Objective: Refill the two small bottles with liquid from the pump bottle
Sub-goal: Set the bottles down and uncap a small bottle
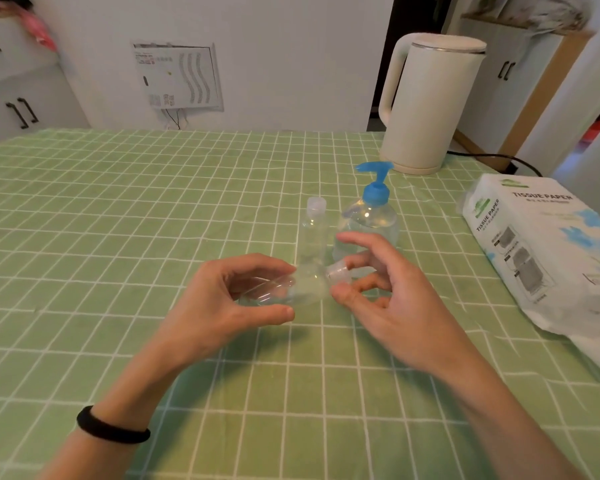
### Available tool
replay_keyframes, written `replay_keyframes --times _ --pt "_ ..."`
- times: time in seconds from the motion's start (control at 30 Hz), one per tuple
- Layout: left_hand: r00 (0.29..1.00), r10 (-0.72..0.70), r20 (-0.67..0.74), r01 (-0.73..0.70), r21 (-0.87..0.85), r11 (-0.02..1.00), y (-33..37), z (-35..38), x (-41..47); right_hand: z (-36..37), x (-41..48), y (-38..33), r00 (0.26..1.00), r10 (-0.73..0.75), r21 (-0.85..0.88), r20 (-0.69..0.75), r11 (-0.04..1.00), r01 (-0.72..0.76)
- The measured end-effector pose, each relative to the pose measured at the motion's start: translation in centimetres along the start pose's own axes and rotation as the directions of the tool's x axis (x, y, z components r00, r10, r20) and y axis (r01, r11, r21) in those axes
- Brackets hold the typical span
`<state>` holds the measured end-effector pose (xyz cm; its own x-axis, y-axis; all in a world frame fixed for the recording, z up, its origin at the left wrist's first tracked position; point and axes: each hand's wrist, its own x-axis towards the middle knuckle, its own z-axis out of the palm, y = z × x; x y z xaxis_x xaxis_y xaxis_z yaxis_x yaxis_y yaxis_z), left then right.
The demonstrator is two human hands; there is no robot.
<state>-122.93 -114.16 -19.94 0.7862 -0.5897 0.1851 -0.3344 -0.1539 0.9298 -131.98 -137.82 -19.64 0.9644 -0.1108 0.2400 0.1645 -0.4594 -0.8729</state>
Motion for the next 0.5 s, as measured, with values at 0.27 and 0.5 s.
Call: replay_keyframes --times 0.27,0.5 --pt "1.000 0.012 0.021 -0.012 0.023 1.000 -0.15 0.44 0.04 -0.73 0.01 -0.29 1.000 -0.025 -0.051 0.014 0.998 0.026" --pt "1.000 0.008 0.011 -0.009 0.036 0.999 -0.33 0.70 0.07 -0.33 0.10 0.34 0.999 -0.033 -0.059 0.027 0.998 0.035"
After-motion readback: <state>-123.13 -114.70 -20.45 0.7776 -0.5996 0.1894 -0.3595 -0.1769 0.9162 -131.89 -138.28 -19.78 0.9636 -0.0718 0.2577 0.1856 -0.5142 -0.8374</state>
